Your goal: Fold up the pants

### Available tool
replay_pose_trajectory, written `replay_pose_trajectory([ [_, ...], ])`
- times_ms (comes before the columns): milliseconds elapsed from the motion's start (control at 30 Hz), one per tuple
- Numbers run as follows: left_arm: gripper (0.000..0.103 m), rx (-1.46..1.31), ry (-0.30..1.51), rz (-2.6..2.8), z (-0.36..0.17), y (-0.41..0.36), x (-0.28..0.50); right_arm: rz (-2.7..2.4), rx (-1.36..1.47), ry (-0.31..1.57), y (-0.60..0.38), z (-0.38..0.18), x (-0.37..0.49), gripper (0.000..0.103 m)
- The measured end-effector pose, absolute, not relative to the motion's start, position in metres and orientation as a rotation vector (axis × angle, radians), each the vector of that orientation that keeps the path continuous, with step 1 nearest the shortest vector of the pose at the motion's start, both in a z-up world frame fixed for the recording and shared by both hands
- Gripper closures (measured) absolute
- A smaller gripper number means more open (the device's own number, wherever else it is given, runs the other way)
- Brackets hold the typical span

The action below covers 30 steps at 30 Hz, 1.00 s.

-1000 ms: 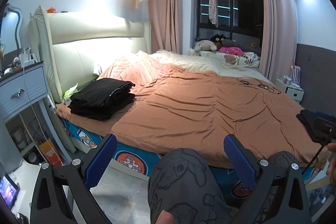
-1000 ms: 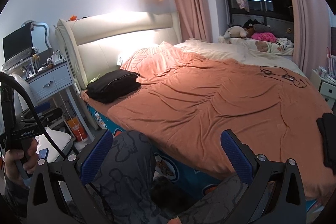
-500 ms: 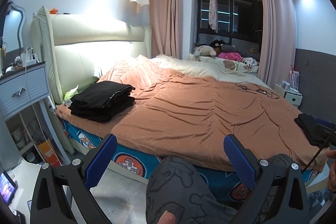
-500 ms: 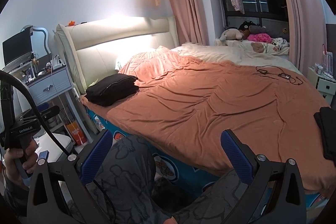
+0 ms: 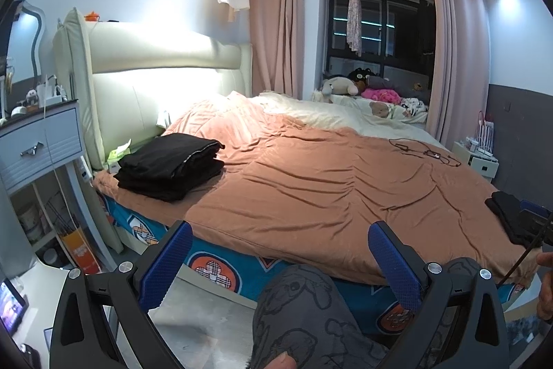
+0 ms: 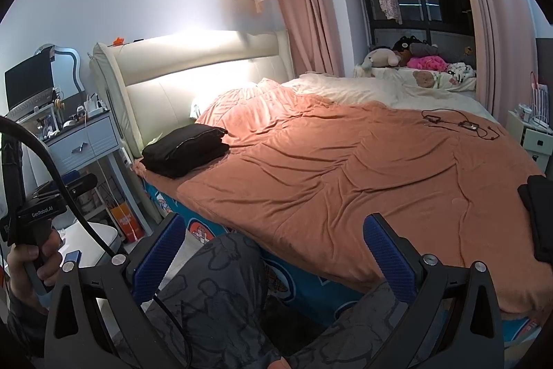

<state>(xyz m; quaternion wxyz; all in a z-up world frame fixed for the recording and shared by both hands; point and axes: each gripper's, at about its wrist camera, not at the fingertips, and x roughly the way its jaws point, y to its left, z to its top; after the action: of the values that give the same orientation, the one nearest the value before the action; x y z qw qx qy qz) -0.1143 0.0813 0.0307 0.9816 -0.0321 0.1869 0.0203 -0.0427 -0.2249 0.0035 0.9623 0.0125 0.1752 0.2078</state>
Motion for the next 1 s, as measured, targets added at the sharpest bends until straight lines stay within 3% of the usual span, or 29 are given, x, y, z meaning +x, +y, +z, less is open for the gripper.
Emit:
replay_pose_trajectory([
  [1000, 0.001, -0.062, 0.374, 0.079, 0.0296, 0.0817, -0.1137, 0.419, 0.039, 0.367, -0.2276, 0.0014, -0.0393, 0.000],
])
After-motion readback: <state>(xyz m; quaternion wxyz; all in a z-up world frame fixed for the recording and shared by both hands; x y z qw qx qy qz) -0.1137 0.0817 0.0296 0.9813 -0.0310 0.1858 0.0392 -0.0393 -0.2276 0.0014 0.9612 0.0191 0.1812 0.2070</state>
